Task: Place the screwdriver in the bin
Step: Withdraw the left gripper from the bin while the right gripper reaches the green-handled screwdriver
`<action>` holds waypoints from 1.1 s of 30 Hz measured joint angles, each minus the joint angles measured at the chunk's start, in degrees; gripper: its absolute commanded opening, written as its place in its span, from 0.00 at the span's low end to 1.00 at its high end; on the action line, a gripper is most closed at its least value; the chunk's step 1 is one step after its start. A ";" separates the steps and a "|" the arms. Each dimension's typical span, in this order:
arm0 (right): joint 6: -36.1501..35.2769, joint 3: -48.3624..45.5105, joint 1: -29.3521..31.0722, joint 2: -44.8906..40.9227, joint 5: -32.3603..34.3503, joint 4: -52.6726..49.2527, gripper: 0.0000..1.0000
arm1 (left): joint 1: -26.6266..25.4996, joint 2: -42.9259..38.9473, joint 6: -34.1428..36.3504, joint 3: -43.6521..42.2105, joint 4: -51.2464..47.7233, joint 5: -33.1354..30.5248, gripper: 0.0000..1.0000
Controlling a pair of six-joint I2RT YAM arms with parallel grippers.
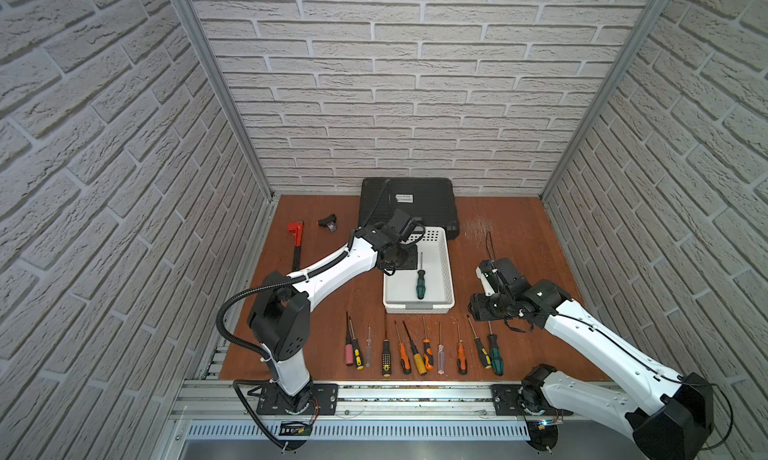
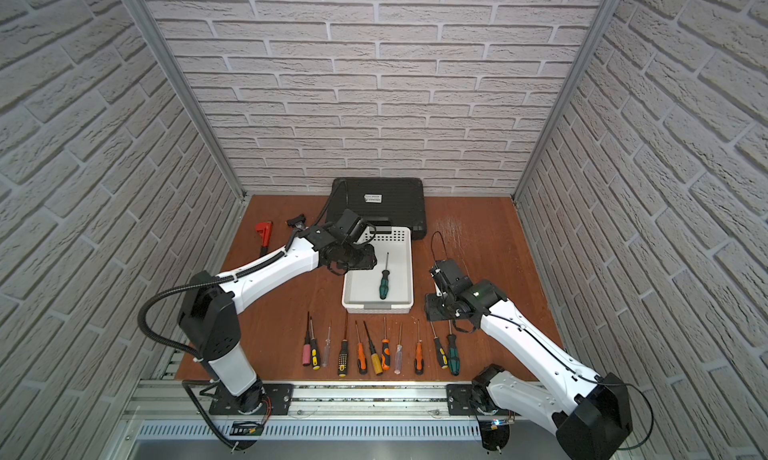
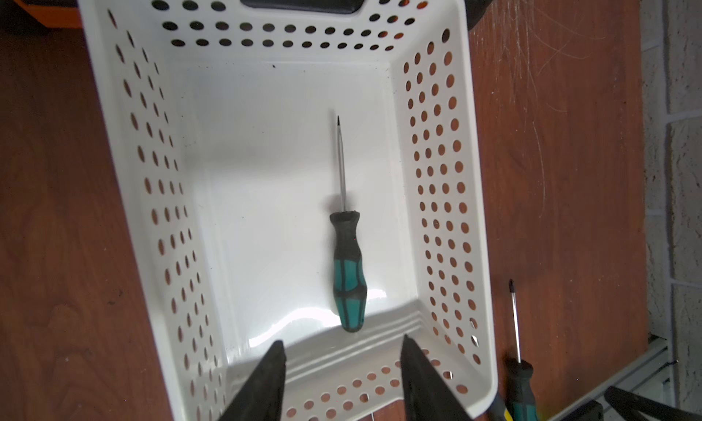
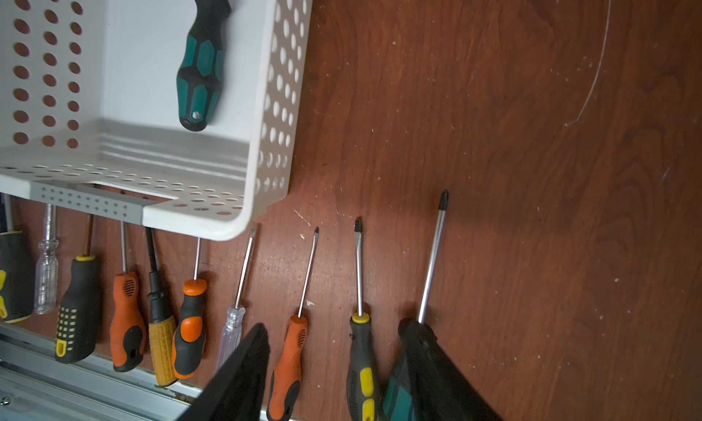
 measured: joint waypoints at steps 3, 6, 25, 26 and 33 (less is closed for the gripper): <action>3.50 -2.40 2.32 -2.43 2.01 -1.81 0.63 | 0.31 -4.74 0.35 -4.74 1.01 -0.61 0.51; 8.11 -4.42 5.86 -3.76 4.37 -3.91 0.66 | 0.96 -9.75 0.17 -10.16 2.10 -1.29 0.51; 22.16 -14.73 8.85 3.28 7.78 -3.56 0.65 | 10.10 -25.38 -2.71 -28.09 7.41 0.13 0.51; 22.14 -14.73 8.57 3.26 7.54 -3.45 0.65 | 10.32 -25.62 -2.71 -28.35 7.54 0.24 0.51; 21.00 -14.75 2.99 0.63 5.40 -2.43 0.59 | 10.84 -27.23 -3.26 -31.08 8.98 1.25 0.51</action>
